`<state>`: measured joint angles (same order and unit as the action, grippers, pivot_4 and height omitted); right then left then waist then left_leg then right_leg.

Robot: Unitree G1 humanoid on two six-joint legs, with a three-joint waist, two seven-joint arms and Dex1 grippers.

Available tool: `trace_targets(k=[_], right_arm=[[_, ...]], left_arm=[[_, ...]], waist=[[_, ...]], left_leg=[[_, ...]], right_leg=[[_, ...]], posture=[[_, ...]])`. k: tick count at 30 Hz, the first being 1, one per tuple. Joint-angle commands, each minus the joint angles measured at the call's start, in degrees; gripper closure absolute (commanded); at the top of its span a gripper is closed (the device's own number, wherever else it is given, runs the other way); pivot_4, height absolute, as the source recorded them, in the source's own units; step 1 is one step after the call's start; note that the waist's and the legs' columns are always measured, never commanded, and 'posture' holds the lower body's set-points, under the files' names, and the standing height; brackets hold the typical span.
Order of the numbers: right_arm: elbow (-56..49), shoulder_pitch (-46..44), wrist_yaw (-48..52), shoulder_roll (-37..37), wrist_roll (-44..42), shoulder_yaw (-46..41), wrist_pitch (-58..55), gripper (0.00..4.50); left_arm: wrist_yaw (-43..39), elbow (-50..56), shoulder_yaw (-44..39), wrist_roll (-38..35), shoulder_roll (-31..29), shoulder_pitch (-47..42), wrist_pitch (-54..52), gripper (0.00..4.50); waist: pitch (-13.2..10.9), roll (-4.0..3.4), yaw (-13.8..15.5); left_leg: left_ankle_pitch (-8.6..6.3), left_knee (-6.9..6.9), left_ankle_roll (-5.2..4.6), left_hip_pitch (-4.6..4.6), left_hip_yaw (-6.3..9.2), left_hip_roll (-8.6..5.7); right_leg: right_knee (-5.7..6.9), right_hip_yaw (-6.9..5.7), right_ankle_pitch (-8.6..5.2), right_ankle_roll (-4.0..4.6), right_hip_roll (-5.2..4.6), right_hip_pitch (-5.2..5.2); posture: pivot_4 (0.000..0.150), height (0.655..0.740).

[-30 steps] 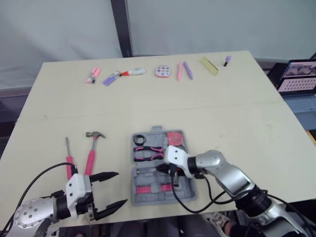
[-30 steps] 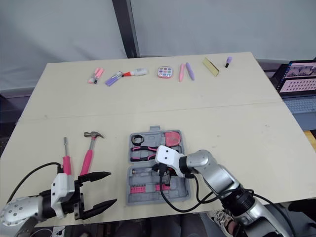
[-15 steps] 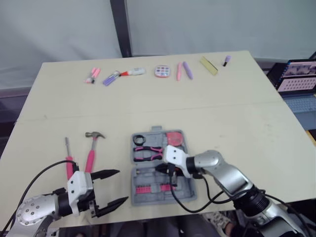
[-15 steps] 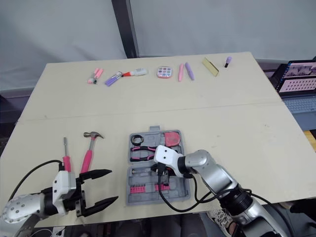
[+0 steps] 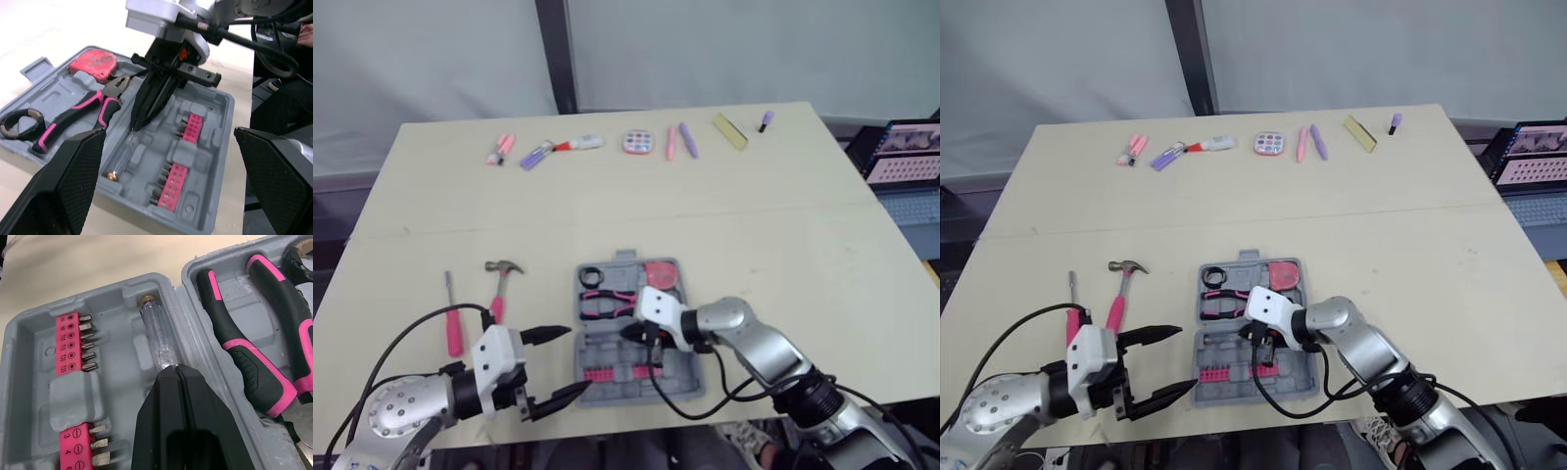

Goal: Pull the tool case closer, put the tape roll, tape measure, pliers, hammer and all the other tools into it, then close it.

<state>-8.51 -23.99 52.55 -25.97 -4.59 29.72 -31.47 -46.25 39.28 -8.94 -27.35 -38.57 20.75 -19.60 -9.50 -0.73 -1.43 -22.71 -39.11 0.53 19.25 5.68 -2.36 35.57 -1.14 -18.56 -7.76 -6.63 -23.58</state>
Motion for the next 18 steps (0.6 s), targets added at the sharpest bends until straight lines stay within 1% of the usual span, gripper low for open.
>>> trace_targets(k=[1, 9, 14, 18], right_arm=[[2.1, 1.8, -0.5, -0.6, 1.0, 0.2, -1.0, 4.47], [2.8, 2.4, -0.3, -0.6, 1.3, 0.2, -0.6, 4.47], [3.8, 2.9, -0.5, -0.3, 1.3, 0.1, -0.5, 4.47], [5.3, 3.9, -0.5, -0.3, 1.6, 0.3, 0.2, 4.47]], left_arm=[[0.7, 2.6, 0.1, -1.3, -0.3, 0.0, -1.3, 0.0], [-0.3, 0.9, -0.3, -0.6, -0.2, 0.7, -0.2, 0.0], [1.0, 3.0, 0.2, -1.0, -0.3, 0.4, -1.8, 0.0], [3.2, 6.1, 0.6, -2.1, -0.5, -1.3, -5.2, 0.0]], waist=[[0.0, -0.01, 0.0], [0.0, 0.02, 0.2], [0.0, 0.03, 0.3], [0.1, 0.06, 0.4]], left_leg=[[0.0, 0.0, 0.0, 0.0, 0.0, 0.0], [0.0, -0.01, 0.0, -0.03, 0.0, -0.02], [0.0, -0.01, 0.0, -0.03, 0.0, -0.02], [0.0, -0.01, 0.0, -0.05, 0.01, -0.02]], right_leg=[[0.0, 0.0, 0.0, 0.0, 0.0, 0.0], [-0.01, -0.01, 0.0, 0.0, -0.01, 0.04], [-0.01, -0.01, 0.0, 0.0, -0.01, 0.04], [0.0, 0.01, 0.0, 0.0, -0.01, 0.07]], posture=[[0.15, 0.74], [0.15, 0.74], [0.15, 0.74], [0.15, 0.74]])
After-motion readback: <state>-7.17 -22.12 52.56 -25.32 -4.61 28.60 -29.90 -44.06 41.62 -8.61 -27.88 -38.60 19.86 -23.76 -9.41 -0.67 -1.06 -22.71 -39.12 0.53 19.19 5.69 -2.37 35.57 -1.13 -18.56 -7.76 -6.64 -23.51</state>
